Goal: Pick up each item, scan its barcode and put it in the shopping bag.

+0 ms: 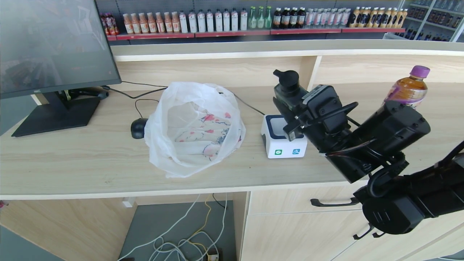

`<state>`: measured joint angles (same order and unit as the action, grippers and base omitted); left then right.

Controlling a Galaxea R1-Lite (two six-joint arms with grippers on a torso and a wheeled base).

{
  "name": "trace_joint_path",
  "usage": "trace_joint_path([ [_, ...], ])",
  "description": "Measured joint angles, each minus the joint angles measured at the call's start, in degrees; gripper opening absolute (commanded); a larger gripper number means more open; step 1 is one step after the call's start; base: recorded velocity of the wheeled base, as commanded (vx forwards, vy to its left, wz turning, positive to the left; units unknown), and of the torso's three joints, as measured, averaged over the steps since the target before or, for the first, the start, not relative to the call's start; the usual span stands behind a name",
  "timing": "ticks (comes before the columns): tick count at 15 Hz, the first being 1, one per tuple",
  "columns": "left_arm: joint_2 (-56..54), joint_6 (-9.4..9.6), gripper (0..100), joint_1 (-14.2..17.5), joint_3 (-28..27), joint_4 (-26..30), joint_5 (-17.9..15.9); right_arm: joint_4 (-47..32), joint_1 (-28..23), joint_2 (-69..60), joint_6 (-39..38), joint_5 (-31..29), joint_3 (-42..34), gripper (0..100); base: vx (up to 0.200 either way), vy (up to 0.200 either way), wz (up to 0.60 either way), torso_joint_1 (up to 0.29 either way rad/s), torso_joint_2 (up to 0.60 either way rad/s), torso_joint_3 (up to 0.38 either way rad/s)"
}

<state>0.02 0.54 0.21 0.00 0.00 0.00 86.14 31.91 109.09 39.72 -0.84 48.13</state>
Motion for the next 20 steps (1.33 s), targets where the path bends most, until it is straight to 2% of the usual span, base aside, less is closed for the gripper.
trace_joint_path([
  [5,0.0,0.0,100,-0.07,0.0,-0.02,0.0,2.43,1.05,-1.07,-9.23,-1.23,-3.4,0,0.0,0.0,0.0,0.0,0.0,0.0],
  [9,0.0,0.0,100,-0.07,0.0,0.0,0.0,2.88,2.76,-2.65,-20.68,-2.44,-5.22,0,0.0,0.0,0.0,0.0,0.0,0.0],
  [12,0.0,0.0,100,-0.05,0.0,0.0,-0.02,3.56,2.97,-4.82,-23.65,-3.21,-10.2,0,0.0,0.0,0.0,0.0,0.0,0.0],
  [14,0.0,0.06,100,-0.02,0.0,0.0,0.0,3.72,2.91,-5.88,-25.11,-6.3,-13.24,0,0.0,0.0,0.0,0.0,0.0,0.0],
  [16,0.0,0.06,100,-0.05,0.0,0.0,0.0,3.96,2.89,-6.58,-27.4,-9.42,-12.85,0,0.0,0.0,0.0,0.0,0.0,0.0],
  [20,0.0,0.15,100,-0.07,0.0,0.0,0.0,3.83,2.67,-7.28,-31.7,-10.07,-12.65,0,0.0,0.0,0.0,0.0,0.0,0.0],
])
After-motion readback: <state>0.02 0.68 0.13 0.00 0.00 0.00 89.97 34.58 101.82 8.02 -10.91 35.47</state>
